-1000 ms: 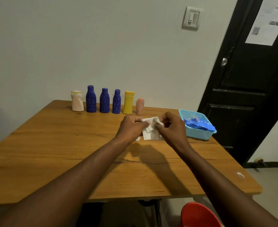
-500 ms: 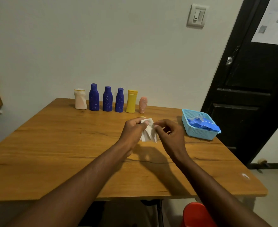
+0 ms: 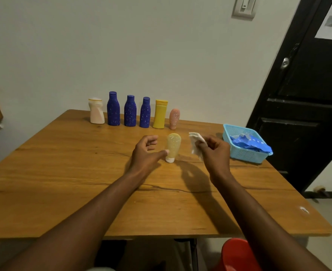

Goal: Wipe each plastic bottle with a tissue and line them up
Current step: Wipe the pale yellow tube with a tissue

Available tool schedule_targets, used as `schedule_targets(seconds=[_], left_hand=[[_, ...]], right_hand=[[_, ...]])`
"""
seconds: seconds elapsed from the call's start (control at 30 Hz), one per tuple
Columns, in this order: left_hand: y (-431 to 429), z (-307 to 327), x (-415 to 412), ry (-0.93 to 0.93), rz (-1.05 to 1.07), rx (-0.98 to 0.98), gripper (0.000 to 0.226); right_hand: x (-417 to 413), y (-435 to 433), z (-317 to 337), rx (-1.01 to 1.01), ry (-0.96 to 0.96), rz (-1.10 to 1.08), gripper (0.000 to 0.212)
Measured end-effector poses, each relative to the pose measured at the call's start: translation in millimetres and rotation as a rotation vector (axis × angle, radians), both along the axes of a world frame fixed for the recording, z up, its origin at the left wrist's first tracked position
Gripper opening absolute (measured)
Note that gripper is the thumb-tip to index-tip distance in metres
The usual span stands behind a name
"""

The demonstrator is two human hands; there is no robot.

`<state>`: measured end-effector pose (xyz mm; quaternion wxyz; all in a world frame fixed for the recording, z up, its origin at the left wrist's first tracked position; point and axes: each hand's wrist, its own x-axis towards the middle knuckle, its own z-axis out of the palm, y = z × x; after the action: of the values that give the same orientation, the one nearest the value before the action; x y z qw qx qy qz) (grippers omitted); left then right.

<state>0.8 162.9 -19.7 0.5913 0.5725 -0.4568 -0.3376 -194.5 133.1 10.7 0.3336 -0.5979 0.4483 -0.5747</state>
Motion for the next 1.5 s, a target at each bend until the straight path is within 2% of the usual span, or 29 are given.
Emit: schedule_targets(seconds=[0.13,0.23,0.3,0.37,0.43,0.5,0.57,0.77,0.97,1.13,1.27,1.37,1.5], left_hand=[[-18.0,-12.3,10.5,-0.127,-0.165,0.085,0.096],[-33.2,-14.2,11.1,-0.174,-0.264,0.081,0.106],[-41.3,-16.9,10.0,-0.167,-0.286,0.069,0.099],[-48.8,-20.1,9.2,-0.164,-0.301,0.035,0.077],[-54.6,-22.6,10.2,-0.184,-0.310,-0.007,0.051],[-57.0,-23.9,11.9,-0.166,-0.331,-0.024,0.039],[-57.2,-24.0,13.2,-0.146,-0.347,-0.033,0.035],[-58.8,-24.0,12.5,-0.159,-0.354,-0.046,0.037],[-55.9,-21.9,13.0,-0.124,-0.377,-0.065,0.034],[-57.6,-24.2,15.6,-0.084,-0.372,-0.034,0.030],[-58.5,-21.9,15.3,-0.058,-0.316,-0.013,0.027],[-57.1,-18.3,15.4,0.007,-0.309,-0.018,0.022],[-56.2,-15.8,14.4,0.075,-0.372,0.004,0.024]], right_hand=[[9.8,-17.7,5.6,-0.186,0.229,-0.037,0.025],[21.2,-30.7,2.9,-0.282,0.365,-0.053,0.027],[26.7,-35.4,-0.6,-0.351,0.431,-0.046,0.029],[30.4,-38.9,-7.8,-0.452,0.533,-0.024,0.032],[32.3,-39.9,-18.4,-0.534,0.712,-0.034,0.039],[33.4,-42.2,-29.8,-0.576,0.861,-0.066,0.051],[35.0,-43.9,-36.2,-0.611,0.919,-0.098,0.061],[39.3,-45.2,-40.4,-0.661,1.022,-0.147,0.074],[40.2,-43.0,-49.6,-0.633,1.119,-0.122,0.060],[38.2,-37.3,-55.6,-0.591,1.100,-0.059,0.049],[39.1,-33.8,-54.6,-0.495,1.004,0.030,0.044],[44.4,-31.0,-50.1,-0.434,0.843,0.061,0.042],[52.6,-33.3,-45.0,-0.388,0.586,0.052,0.027]])
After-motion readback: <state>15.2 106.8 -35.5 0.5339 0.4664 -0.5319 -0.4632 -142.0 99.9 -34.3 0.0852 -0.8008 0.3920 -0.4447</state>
